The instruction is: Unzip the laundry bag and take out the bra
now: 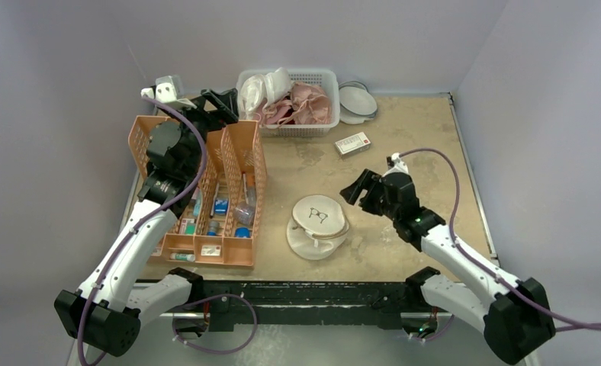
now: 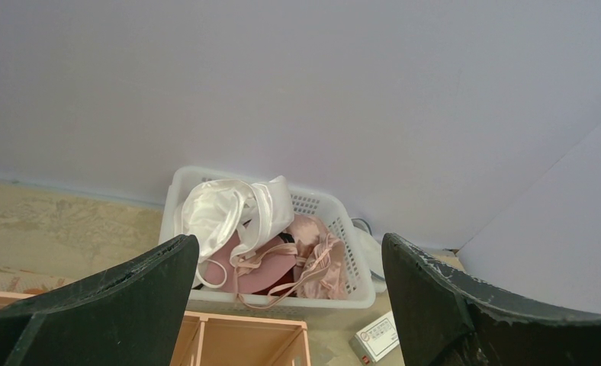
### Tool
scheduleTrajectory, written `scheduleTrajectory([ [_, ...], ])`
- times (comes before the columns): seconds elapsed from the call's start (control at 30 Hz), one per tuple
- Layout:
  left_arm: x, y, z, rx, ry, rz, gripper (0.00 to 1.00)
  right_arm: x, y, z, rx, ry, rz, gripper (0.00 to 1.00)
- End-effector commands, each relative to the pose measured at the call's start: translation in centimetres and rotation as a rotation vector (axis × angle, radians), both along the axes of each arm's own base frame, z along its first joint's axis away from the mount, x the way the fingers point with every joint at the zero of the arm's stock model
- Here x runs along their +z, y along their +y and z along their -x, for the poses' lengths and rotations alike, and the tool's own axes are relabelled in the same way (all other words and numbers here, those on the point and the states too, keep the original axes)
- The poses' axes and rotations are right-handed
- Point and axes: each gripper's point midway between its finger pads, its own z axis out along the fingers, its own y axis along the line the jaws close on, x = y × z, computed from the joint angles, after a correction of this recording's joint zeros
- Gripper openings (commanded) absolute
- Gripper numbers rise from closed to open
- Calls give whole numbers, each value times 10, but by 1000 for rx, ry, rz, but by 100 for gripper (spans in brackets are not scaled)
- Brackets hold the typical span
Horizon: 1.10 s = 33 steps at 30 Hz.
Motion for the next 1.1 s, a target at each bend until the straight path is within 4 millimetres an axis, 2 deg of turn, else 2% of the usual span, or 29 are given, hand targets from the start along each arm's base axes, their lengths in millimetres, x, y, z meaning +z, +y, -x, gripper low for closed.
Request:
scheduleTrajectory([
  [0.0, 20, 1, 2, -1, -53, 12, 89, 70, -31, -30, -77, -243, 178, 80],
  [0.1, 18, 3, 2, 8, -50, 6, 89, 130, -35, -49, -85, -411, 234, 82],
  [0.23, 7, 9, -4, 53, -28, -25, 90, 198, -43, -59, -74, -606, 327, 84],
  [0.4, -5, 21, -10, 130, 6, -89, 92, 272, -58, -50, -94, -802, 414, 88],
  [0.5, -2, 30, -7, 172, 1, -127, 96, 304, -74, -41, -146, -882, 464, 99],
  [0.63, 9, 54, 3, 287, -11, -152, 99, 351, -96, -21, -225, -996, 490, 100],
  [0.73, 40, 63, 14, 316, -34, -155, 99, 389, -110, -5, -275, -1071, 501, 100],
  [0.8, 70, 65, 25, 308, -72, -144, 99, 412, -116, 4, -299, -1111, 505, 100],
  [0.97, 155, 72, 72, 264, -213, -90, 99, 457, -121, 15, -311, -1162, 509, 100],
  [1.07, 195, 78, 105, 241, -302, -46, 99, 479, -119, 24, -297, -1210, 491, 100],
])
